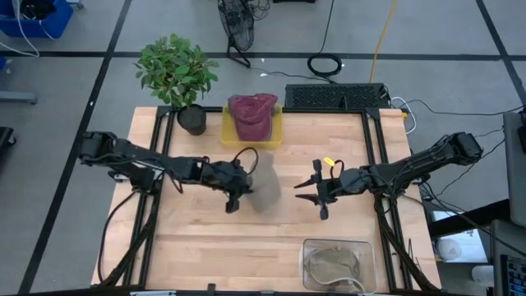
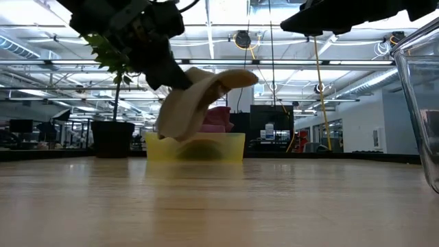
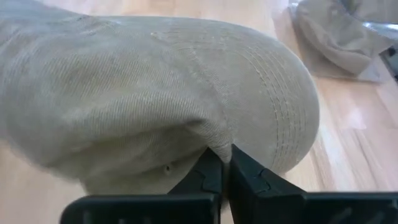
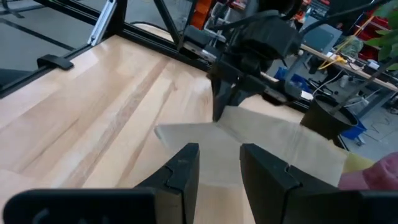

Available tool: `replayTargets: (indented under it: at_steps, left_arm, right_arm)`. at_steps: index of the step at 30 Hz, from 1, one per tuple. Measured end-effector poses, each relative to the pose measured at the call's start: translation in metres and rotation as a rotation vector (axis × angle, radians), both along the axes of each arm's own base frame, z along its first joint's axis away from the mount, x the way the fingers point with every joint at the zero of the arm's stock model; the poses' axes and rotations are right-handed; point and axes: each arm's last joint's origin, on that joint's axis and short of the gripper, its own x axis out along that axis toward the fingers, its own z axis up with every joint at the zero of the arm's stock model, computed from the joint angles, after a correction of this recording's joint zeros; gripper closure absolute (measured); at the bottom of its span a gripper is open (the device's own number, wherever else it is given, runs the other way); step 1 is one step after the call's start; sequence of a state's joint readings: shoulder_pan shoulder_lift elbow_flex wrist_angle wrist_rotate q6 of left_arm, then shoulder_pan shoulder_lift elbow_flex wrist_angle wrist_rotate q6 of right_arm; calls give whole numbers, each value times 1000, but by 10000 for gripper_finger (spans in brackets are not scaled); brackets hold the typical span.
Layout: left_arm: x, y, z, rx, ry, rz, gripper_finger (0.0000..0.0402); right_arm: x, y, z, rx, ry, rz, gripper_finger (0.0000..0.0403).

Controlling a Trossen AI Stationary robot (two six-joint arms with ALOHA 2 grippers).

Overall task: Pick & Place hat
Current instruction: Put the brown cap into the transparent bin

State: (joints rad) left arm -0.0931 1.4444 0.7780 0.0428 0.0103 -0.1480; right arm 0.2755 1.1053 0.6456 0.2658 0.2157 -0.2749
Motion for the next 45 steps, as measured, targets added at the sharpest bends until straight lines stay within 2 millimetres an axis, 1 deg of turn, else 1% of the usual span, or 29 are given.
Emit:
replayTargets:
  at_steps: [2, 4, 7, 10, 13, 15, 17, 20, 23, 26, 30, 33, 36, 42, 45]
  left_arm:
    - [6, 0, -7, -9, 1, -20, 395]
    - [11, -1, -17, -23, 43, -28, 391]
    - [25, -4, -20, -33, 64, -24, 378]
    - [45, -5, -12, -79, 33, -40, 375]
    - [63, -5, 0, -127, 39, -58, 386]
    - [70, -3, 9, -130, 60, -66, 394]
    - [77, -1, 19, -120, 58, -67, 392]
    - [81, 3, 29, -109, 69, -59, 382]
    - [84, 7, 38, -97, 31, -59, 384]
    - [86, 10, 41, -80, 7, -64, 395]
    - [88, 15, 44, -100, -26, -43, 384]
    - [89, 19, 45, -116, -36, -43, 387]
    - [92, 20, 51, -177, -98, -79, 395]
    - [94, 22, 54, -217, -131, -68, 380]
    - [94, 23, 54, -216, -134, -62, 389]
  right_arm:
    - [0, 0, -1, -3, 9, 0, 300]
    - [-1, 0, -2, -8, 23, 0, 300]
    - [-2, -1, -5, -36, 55, -20, 300]
    - [-4, -1, -11, -101, 110, 1, 300]
    - [-7, 4, -14, -168, 145, 46, 296]
    - [-9, 10, -15, -222, 149, 92, 287]
    - [-12, 18, -14, -283, 134, 147, 272]
    - [-15, 28, -10, -338, 86, 194, 241]
    - [-17, 34, -8, -365, 61, 127, 207]
    - [-21, 39, -8, -420, 58, 90, 176]
    - [-26, 48, -7, -468, 48, 74, 151]
    - [-29, 53, -7, -488, 43, 47, 144]
    - [-32, 55, -7, -537, 50, 3, 144]
    - [-35, 55, -14, -578, 53, -7, 161]
    - [-36, 54, -16, -594, 59, -50, 173]
